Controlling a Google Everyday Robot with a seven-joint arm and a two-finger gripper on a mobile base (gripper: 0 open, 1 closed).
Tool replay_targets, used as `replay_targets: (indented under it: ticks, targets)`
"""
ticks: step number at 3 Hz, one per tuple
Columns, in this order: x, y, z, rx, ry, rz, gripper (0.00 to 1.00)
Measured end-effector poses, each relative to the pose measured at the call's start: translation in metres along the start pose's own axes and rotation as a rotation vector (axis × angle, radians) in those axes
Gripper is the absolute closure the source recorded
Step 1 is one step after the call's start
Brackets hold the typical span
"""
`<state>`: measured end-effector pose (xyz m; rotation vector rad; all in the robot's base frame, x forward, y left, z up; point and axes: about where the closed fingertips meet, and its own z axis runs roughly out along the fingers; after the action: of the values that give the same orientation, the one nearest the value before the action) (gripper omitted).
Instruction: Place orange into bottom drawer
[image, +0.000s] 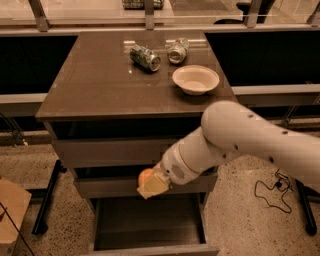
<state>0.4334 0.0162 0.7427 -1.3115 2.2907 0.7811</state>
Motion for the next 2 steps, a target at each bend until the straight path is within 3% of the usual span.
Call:
replay_targets:
  ticks: [1,2]
  targets:
    - [0.0209,0.0023,0.015,-0.003,0.015,0.036,1.0]
    - [0.0269,-0.0034,0.0216,0.026,0.026,0.055,1.0]
